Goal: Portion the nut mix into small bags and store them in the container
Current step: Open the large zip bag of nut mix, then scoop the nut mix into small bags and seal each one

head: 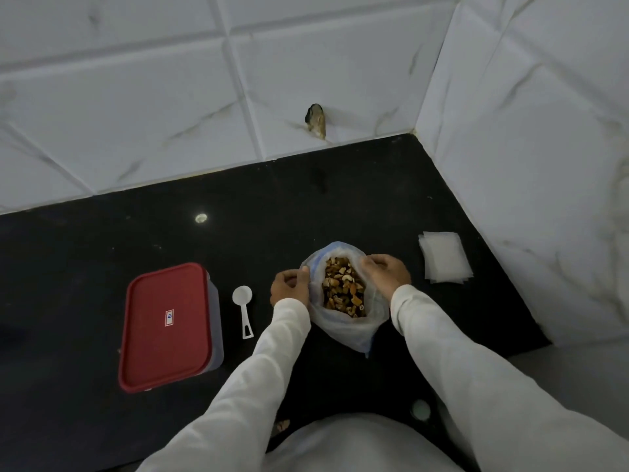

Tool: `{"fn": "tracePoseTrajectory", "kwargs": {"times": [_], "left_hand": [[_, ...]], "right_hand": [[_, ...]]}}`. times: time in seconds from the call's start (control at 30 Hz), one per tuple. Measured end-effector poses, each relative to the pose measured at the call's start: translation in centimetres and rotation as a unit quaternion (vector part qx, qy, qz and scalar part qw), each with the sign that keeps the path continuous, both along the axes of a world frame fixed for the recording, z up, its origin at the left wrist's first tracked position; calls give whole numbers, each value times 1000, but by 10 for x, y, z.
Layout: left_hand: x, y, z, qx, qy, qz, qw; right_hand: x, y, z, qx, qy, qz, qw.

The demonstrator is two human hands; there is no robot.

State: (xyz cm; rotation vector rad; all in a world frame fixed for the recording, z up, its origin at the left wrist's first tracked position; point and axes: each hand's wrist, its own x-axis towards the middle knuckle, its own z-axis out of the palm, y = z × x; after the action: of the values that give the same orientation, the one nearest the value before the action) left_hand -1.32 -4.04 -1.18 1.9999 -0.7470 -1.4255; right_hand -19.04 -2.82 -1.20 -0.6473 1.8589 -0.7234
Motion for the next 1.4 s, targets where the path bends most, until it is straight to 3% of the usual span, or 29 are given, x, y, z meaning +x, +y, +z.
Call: {"fn": "tracePoseTrajectory", "kwargs": {"times": [0.13, 0.33, 0.53, 0.63, 0.73, 0.83, 0.9, 1.1, 1.4], "left_hand": [[10, 29, 10, -33, -35, -34, 998], [2, 46, 6, -14, -93, -61, 994], [-1, 50, 10, -11, -64, -49, 997], [-4, 60, 20, -109, -129, -47, 985], [-29, 61, 47, -234, -179, -132, 947], [-76, 50, 69, -180, -126, -242, 945], [-110, 42, 65, -196, -84, -276, 937], [-192, 20, 25, -138, -66, -268, 951], [-220, 8, -4, -82, -68, -256, 961]], "right_hand": [[-3, 28, 12, -15, 111, 68, 991], [-1, 53, 0, -58, 141, 43, 987], [-1, 57, -5, -65, 147, 58, 985], [-10, 62, 2, -91, 120, 21, 988], [-30, 66, 12, -137, 156, -22, 978], [-62, 66, 16, -171, 199, -66, 963], [-86, 63, 13, -180, 229, -84, 953], [-139, 48, -14, -128, 299, -86, 942], [-149, 33, -27, -27, 254, -24, 966]]}}
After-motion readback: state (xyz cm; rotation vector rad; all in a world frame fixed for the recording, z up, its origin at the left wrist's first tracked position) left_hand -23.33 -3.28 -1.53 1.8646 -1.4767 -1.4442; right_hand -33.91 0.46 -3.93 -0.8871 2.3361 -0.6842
